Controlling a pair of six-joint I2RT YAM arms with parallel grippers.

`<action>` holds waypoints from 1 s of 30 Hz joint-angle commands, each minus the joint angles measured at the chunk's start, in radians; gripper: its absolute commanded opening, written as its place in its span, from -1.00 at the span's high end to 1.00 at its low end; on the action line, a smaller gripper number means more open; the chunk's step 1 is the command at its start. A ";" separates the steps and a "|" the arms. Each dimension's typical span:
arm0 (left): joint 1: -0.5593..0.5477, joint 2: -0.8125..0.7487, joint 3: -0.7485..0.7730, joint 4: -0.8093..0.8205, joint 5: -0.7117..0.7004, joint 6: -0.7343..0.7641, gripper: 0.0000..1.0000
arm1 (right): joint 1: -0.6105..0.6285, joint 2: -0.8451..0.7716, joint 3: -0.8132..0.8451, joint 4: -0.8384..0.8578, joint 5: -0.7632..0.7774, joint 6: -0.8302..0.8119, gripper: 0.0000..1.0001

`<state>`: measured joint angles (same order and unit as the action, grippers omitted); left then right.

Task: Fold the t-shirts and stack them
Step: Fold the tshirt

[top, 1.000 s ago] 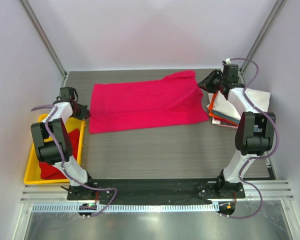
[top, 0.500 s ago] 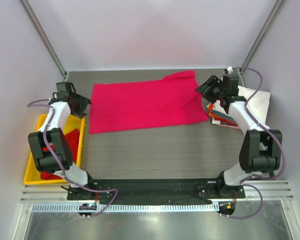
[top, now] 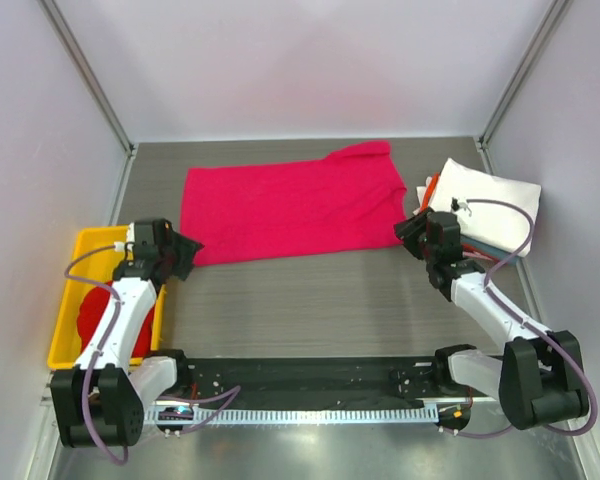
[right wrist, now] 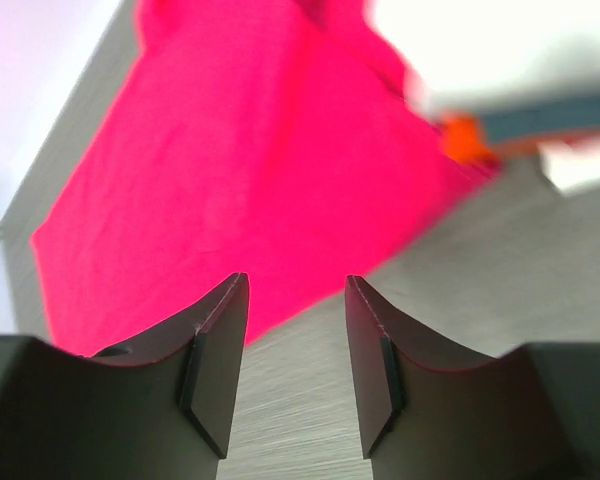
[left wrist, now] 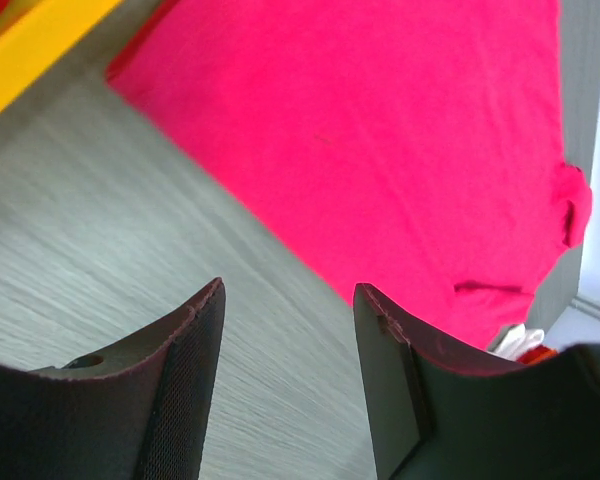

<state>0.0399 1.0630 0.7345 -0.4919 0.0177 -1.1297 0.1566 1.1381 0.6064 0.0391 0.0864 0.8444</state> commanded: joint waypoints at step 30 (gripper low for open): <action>-0.018 0.153 -0.250 0.388 -0.239 -0.208 -0.05 | 0.063 0.414 -0.088 0.426 0.432 0.303 0.14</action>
<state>0.0254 1.2137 0.4870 -0.1505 -0.1665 -1.3285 0.2142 1.5356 0.4858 0.4110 0.4622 1.1358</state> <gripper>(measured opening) 0.530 0.485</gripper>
